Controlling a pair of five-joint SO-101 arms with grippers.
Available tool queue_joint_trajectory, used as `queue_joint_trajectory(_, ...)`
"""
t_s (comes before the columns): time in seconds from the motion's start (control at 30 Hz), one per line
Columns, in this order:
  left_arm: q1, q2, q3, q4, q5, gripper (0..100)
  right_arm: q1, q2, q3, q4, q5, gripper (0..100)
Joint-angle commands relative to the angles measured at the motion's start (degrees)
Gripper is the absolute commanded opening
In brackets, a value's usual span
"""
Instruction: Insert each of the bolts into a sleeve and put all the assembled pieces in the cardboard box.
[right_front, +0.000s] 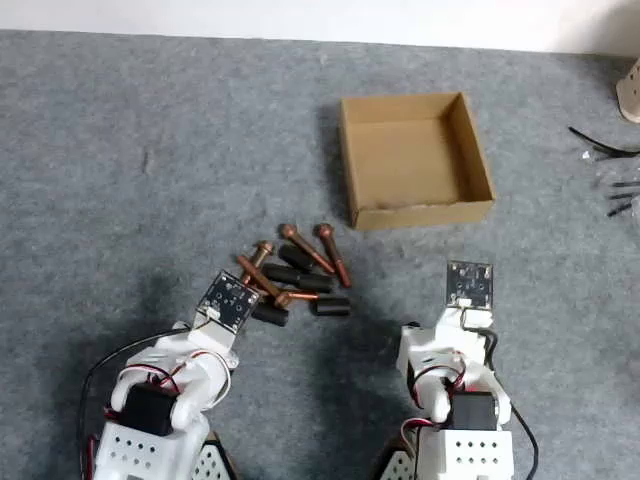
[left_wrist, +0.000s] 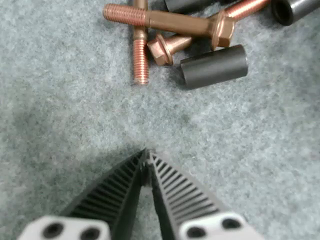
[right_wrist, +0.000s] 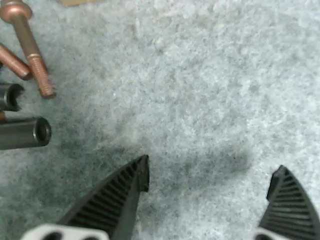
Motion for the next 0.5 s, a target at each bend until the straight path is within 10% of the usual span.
queue_joint_trajectory(0.0,2.6,-0.4,1.1,0.2,-0.3,1,0.6,-0.3,8.0,-0.1,-0.2,34.7)
queue_joint_trajectory(0.47,18.2,-0.4,1.1,0.2,-0.3,1,-2.8,-0.3,8.0,-0.1,-0.3,34.7)
